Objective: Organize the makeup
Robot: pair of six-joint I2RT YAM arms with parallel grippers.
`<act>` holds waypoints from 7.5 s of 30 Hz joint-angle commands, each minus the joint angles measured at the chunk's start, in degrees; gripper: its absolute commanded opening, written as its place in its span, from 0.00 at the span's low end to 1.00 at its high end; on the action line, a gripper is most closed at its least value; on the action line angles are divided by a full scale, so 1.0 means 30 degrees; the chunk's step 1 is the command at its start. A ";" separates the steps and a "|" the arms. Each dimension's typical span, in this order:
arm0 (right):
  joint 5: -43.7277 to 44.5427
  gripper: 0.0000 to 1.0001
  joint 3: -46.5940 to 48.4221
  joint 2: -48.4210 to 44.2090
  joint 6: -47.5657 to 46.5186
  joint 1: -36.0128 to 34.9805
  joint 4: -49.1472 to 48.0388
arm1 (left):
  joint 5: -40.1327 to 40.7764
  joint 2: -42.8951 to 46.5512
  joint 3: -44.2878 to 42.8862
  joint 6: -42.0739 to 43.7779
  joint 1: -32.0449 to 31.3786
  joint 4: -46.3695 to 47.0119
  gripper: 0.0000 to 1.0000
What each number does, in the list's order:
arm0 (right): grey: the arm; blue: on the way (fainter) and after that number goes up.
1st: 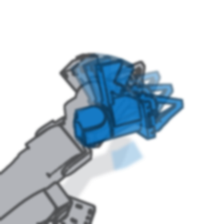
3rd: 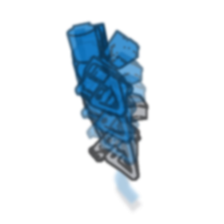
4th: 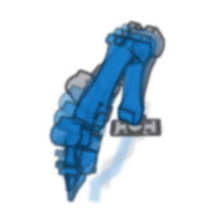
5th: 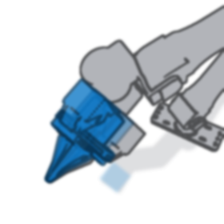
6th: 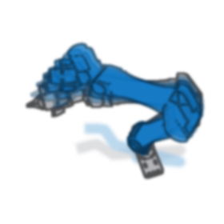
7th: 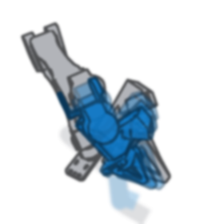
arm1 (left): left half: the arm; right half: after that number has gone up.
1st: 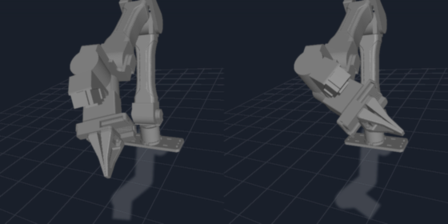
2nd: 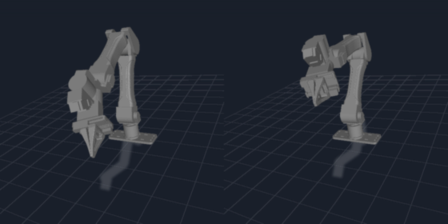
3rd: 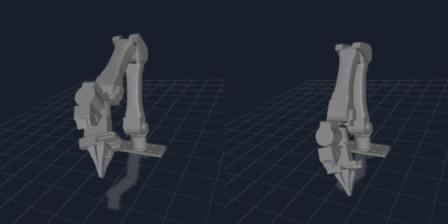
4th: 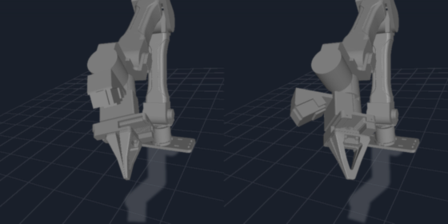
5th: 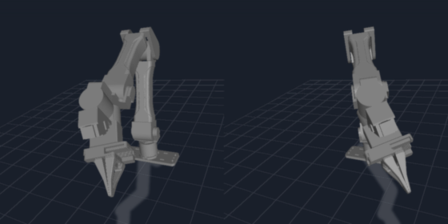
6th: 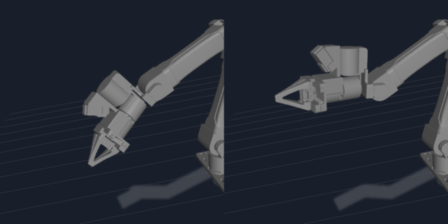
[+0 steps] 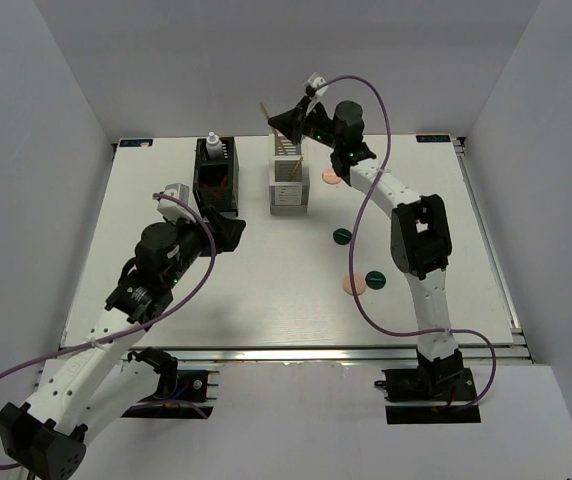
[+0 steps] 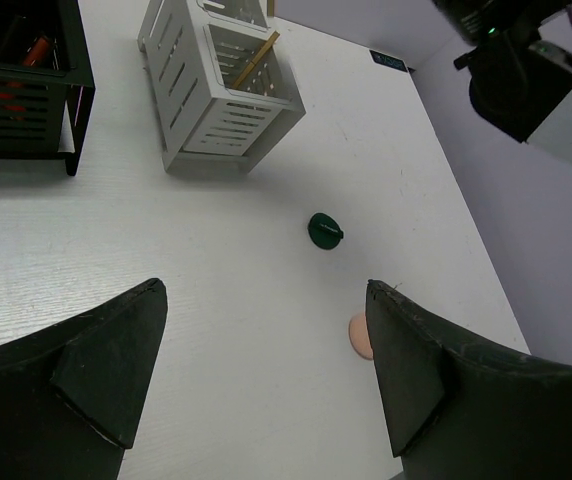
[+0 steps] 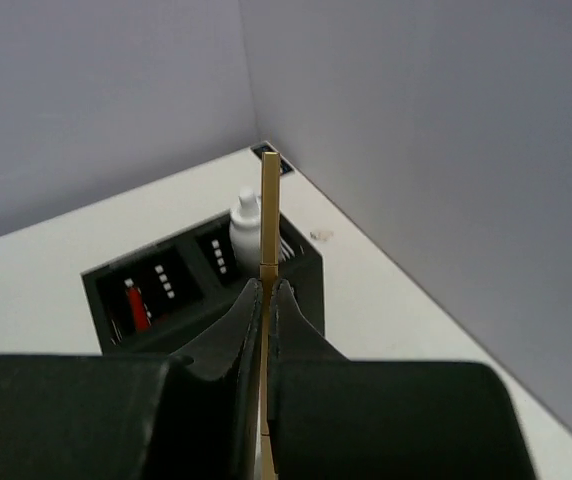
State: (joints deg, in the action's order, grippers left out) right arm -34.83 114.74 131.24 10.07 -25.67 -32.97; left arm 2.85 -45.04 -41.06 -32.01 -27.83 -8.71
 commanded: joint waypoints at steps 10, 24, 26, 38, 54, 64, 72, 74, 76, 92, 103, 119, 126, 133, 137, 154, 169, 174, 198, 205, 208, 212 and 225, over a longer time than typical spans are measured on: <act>-0.0021 0.18 -0.4378 -0.1647 -0.1363 0.0090 -0.1754 | -0.0189 -0.0486 -0.0142 0.0005 0.0108 0.0413 0.90; -0.0955 0.46 -0.5901 -0.4075 -0.2036 0.0763 -0.1608 | -0.1299 -0.1071 -0.0054 0.0005 0.0108 0.1290 0.90; -0.1425 0.46 -0.6426 -0.5563 -0.2472 0.1202 -0.1056 | -0.1828 -0.1393 0.0004 0.0006 0.0108 0.1728 0.90; -0.1601 0.50 -1.3394 -1.4824 -0.6376 0.6120 1.0960 | -0.5815 -0.9435 -0.2569 -0.1664 -0.1675 0.5950 0.80; -0.1925 0.47 -2.2718 -2.3002 -0.4996 1.1515 1.3334 | 0.0599 -2.3888 -1.6739 -0.4828 -0.6219 -0.2687 0.64; -0.2072 0.46 -2.3158 -2.3297 -0.4615 1.2072 1.3452 | 0.2035 -2.8931 -2.2840 -0.4390 -0.6571 -0.6378 0.56; -0.2189 0.46 -2.3421 -2.3297 -0.4147 1.2131 1.3246 | 0.2799 -3.0367 -2.3609 -0.3365 -0.6630 -0.7730 0.56; -0.2248 0.46 -2.3509 -2.3297 -0.4029 1.2131 1.3217 | 0.2800 -3.0515 -2.3551 -0.3247 -0.6659 -0.7878 0.56; -0.2277 0.46 -2.3655 -2.3297 -0.4000 1.2131 1.3246 | 0.2799 -3.0719 -2.3521 -0.3129 -0.6718 -0.7995 0.53; -0.2395 0.46 -2.4066 -2.3356 -0.3853 1.2190 1.3070 | 0.1715 -2.9408 -2.3053 -0.2311 -0.6776 -0.5538 0.00; -0.2365 0.46 -2.4593 -2.3590 -0.4058 1.2219 1.3070 | 0.2505 -2.6622 -2.4399 -0.0903 -0.5520 -0.3192 0.00; -0.2629 0.56 -2.5267 -2.2859 -0.4556 1.2190 1.3363 | -0.0360 -2.6208 -2.5631 -0.1282 -0.2616 -0.2429 0.44; -0.2365 0.59 -2.5209 -2.2712 -0.4732 1.2219 1.3276 | -0.4695 -2.7233 -2.5104 -0.1548 -0.2996 -0.3013 0.62; -0.2219 0.59 -2.5150 -2.2477 -0.4615 1.2190 1.3070 | -0.5377 -2.8989 -2.5747 0.0704 -0.4139 -0.6814 0.60; -0.2219 0.58 -2.5179 -2.2477 -0.4615 1.2219 1.3129 | -0.4789 -2.9753 -2.5312 0.1470 -0.4549 -0.7849 0.61; -0.2248 0.59 -2.5209 -2.2506 -0.4439 1.2190 1.3159 | -0.4173 -3.1862 -2.5982 0.1529 -0.5399 -0.7615 0.62; -0.2043 0.59 -2.5502 -2.2653 -0.4380 1.2219 1.3071 | -0.1743 -3.3298 -2.6364 0.2144 -0.6249 -0.8053 0.39; -0.2043 0.59 -2.5531 -2.2536 -0.4264 1.2249 1.2866 | -0.1800 -3.3356 -2.5748 0.2261 -0.6395 -0.8025 0.25; -0.2072 0.59 -2.5590 -2.2536 -0.4322 1.2395 1.3041 | -0.1976 -3.0548 -2.3932 0.0973 -0.5781 -0.5155 0.00; -0.2072 0.59 -2.5531 -2.2506 -0.4293 1.2395 1.3012 | -0.1889 -3.0018 -2.3873 0.1002 -0.5546 -0.4685 0.00; -0.2072 0.59 -2.5502 -2.2506 -0.4293 1.2424 1.3012 | -0.1830 -2.9813 -2.3610 0.0943 -0.5546 -0.4510 0.00; -0.2101 0.59 -2.5414 -2.2477 -0.4351 1.2395 1.3041 | -0.1596 -2.9198 -2.3258 0.0943 -0.5488 -0.4158 0.00; -0.2189 0.59 -2.5355 -2.2301 -0.4263 1.2424 1.2983 | -0.1537 -2.7732 -2.4107 0.1002 -0.5106 -0.3600 0.00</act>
State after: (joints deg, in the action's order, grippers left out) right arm -40.71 38.35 64.01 -3.14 11.25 7.22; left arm -2.15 -133.86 -111.33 -29.34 -43.57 -20.86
